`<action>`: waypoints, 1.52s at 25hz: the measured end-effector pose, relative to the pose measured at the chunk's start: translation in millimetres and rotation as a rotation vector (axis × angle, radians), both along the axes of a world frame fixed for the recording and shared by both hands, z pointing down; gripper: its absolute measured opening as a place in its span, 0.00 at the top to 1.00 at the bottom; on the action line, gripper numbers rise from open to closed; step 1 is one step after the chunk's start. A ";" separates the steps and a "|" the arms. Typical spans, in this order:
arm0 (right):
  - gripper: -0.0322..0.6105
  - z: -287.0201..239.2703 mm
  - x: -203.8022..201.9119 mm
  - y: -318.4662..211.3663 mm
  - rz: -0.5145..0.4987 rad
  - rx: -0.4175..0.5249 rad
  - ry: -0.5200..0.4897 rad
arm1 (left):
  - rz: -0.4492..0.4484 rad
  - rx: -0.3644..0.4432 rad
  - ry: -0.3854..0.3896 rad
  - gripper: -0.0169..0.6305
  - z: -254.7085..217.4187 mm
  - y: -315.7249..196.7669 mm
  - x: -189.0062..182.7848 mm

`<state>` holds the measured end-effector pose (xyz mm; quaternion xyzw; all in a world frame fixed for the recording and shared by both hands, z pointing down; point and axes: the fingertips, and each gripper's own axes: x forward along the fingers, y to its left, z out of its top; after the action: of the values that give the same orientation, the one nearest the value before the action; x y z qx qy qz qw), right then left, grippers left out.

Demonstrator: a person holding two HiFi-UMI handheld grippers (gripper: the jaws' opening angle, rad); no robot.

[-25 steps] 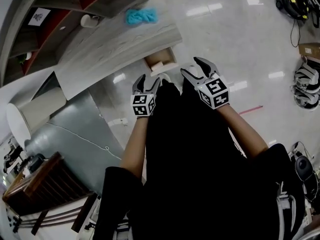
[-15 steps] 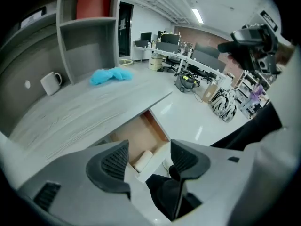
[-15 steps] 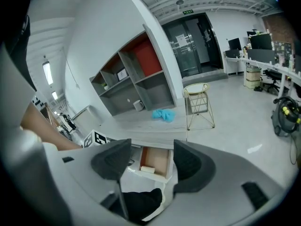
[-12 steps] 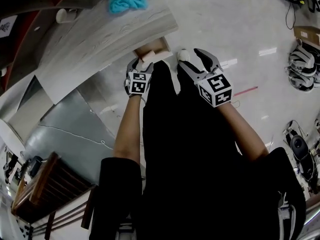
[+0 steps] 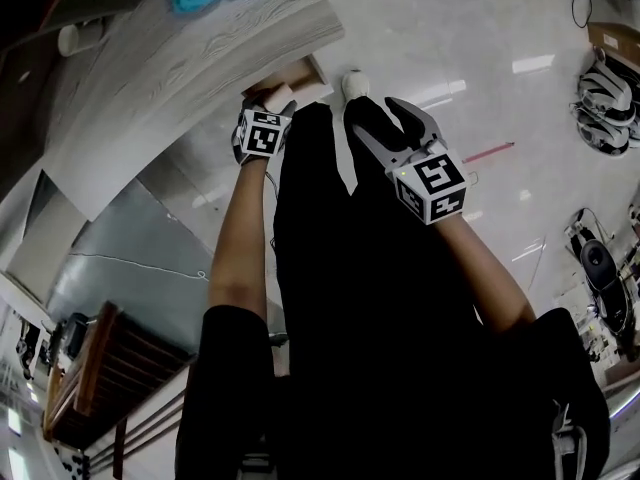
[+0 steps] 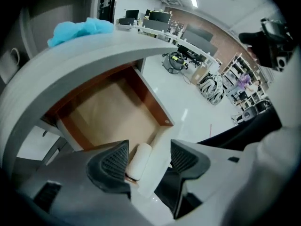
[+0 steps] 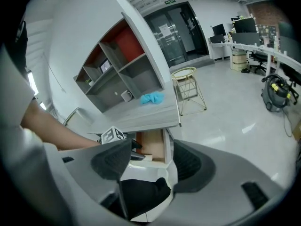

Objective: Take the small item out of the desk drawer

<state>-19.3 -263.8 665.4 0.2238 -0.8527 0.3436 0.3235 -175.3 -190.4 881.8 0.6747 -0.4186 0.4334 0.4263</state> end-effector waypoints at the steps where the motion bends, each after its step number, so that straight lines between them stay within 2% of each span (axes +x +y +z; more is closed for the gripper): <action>1: 0.52 5.7 3.2 1.9 0.005 -0.009 0.006 | 0.015 -0.014 -0.006 0.56 4.9 -1.6 -0.4; 5: 0.52 23.3 14.5 10.6 0.022 -0.041 0.034 | 0.108 -0.099 -0.034 0.56 24.6 3.0 -0.4; 13: 0.52 45.2 19.7 14.5 0.051 -0.075 0.039 | 0.199 -0.200 -0.053 0.56 57.2 9.5 0.1; 19: 0.52 50.8 19.6 12.9 0.076 -0.086 0.033 | 0.244 -0.291 -0.102 0.61 63.7 7.6 5.0; 24: 0.52 54.8 19.0 13.5 0.087 -0.090 0.026 | 0.350 -0.358 -0.153 0.68 74.6 5.6 7.1; 28: 0.52 58.7 26.4 15.5 0.103 -0.095 0.034 | 0.339 -0.430 -0.114 0.74 84.0 6.5 18.4; 34: 0.52 64.6 34.8 15.3 0.133 -0.108 0.040 | 0.398 -0.436 -0.157 0.78 94.5 1.8 18.6; 38: 0.52 66.0 41.8 11.6 0.154 -0.108 0.042 | 0.399 -0.486 -0.136 0.78 95.9 3.6 20.2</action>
<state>22.5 -252.2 731.4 0.2779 -0.8065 0.4080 0.3253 -155.2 -186.8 977.6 0.5912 -0.1898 0.6398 0.4529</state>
